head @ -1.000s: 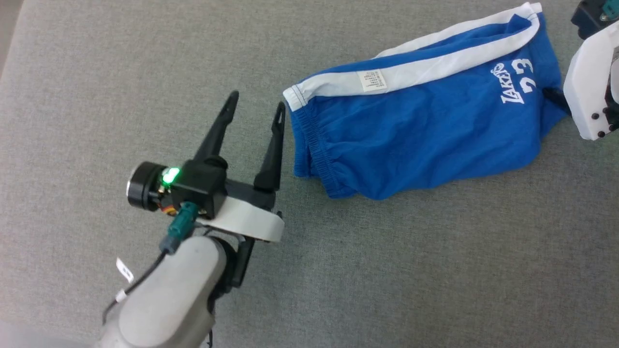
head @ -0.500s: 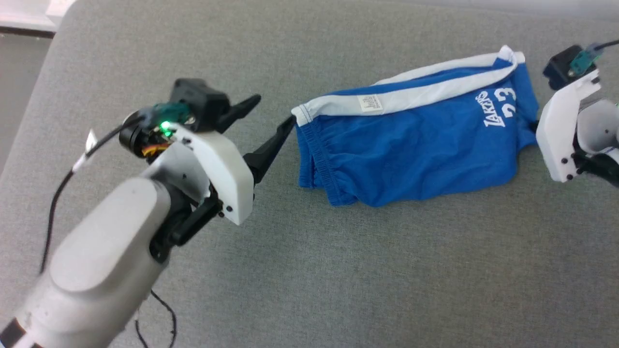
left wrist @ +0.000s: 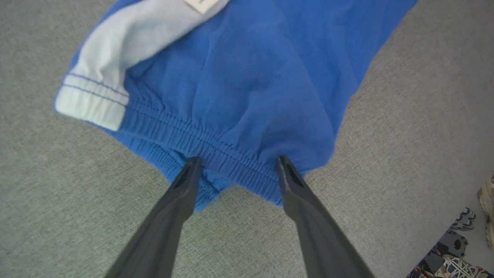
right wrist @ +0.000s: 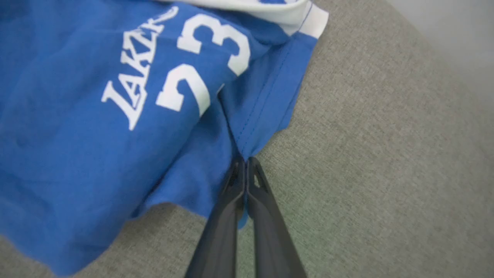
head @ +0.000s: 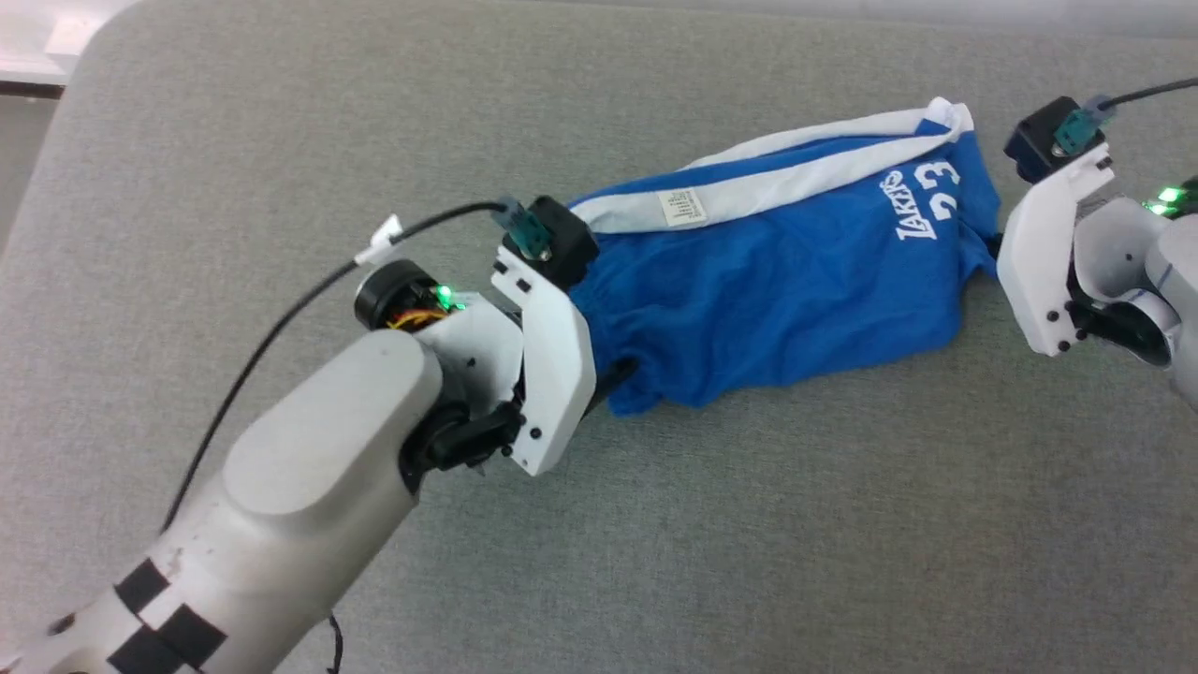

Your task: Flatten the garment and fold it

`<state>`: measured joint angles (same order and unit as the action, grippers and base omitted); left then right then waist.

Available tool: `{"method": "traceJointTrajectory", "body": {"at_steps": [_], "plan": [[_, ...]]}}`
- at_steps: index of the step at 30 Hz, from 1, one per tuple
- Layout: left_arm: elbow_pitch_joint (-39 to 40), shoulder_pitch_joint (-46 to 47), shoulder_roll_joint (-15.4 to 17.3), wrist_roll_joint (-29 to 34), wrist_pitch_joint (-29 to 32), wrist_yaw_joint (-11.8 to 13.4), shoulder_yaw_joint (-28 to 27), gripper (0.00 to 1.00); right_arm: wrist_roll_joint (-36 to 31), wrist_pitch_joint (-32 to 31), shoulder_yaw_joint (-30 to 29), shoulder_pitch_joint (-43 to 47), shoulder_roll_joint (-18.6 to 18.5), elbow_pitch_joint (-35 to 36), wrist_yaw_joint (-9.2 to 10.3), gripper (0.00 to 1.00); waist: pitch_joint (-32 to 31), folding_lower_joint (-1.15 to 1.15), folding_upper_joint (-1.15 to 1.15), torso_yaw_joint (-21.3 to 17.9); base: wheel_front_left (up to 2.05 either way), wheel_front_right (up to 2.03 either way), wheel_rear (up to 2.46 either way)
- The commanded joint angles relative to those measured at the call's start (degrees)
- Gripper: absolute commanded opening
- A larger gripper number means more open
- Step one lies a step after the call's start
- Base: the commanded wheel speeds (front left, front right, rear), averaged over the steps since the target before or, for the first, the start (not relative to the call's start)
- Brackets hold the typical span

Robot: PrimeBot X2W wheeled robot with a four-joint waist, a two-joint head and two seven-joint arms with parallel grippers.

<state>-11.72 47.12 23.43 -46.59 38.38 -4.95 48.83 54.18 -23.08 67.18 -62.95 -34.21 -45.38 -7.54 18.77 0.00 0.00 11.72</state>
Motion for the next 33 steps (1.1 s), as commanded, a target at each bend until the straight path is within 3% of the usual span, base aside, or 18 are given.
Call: {"method": "traceJointTrajectory", "body": {"at_steps": [1, 11, 12, 13, 22, 28, 33], "plan": [[-2.7, 0.7, -1.0, 0.8, -0.2, -0.1, 0.9, 1.0, 0.4, 0.5, 0.8, -1.3, 0.7, -0.3, 0.05, 0.0, 1.3, 0.0, 0.0, -1.4, 0.0, 0.0, 0.0], [-15.3, 1.3, -3.2, 3.1, 1.5, -2.0, 8.1, 1.0, 0.9, 1.1, 3.9, -3.9, 2.5, -0.8, 0.05, 0.0, 3.2, 0.0, 0.0, -4.4, 0.0, 0.0, 0.0], [-15.6, 1.3, -3.2, 2.9, 1.3, -2.1, 8.6, 0.25, 1.1, 1.3, 4.1, -3.9, 2.6, -0.8, 0.05, 0.0, 3.1, 0.0, 0.0, -4.5, 0.0, 0.0, 0.0], [-15.7, 1.4, -3.2, 2.5, 1.0, -2.2, 9.0, 0.0, 1.2, 1.6, 4.2, -3.9, 2.6, -0.8, 0.05, 0.0, 3.0, 0.0, 0.0, -4.7, 0.0, 0.0, 0.0], [-14.5, 2.4, -0.3, 0.2, -6.3, -2.5, 8.5, 0.0, 3.4, 8.2, 5.1, -1.3, 0.6, 2.5, 0.05, 0.0, -1.2, 0.0, 0.0, -5.6, 0.0, 0.0, 0.0], [-10.2, -1.3, 2.7, -4.7, -10.5, -2.5, 6.7, 0.0, 4.5, 13.8, 5.6, 4.5, -4.4, 10.1, 0.05, 0.0, -6.4, 0.0, 0.0, -7.1, 0.0, 0.0, 0.0], [-4.9, -6.3, 5.9, -7.9, -9.9, -2.5, 7.9, 0.0, 5.3, 17.0, 5.7, 11.2, -10.0, 17.6, 0.05, 0.0, -10.3, 0.0, 0.0, -8.0, 0.0, 0.0, 0.0]]}}
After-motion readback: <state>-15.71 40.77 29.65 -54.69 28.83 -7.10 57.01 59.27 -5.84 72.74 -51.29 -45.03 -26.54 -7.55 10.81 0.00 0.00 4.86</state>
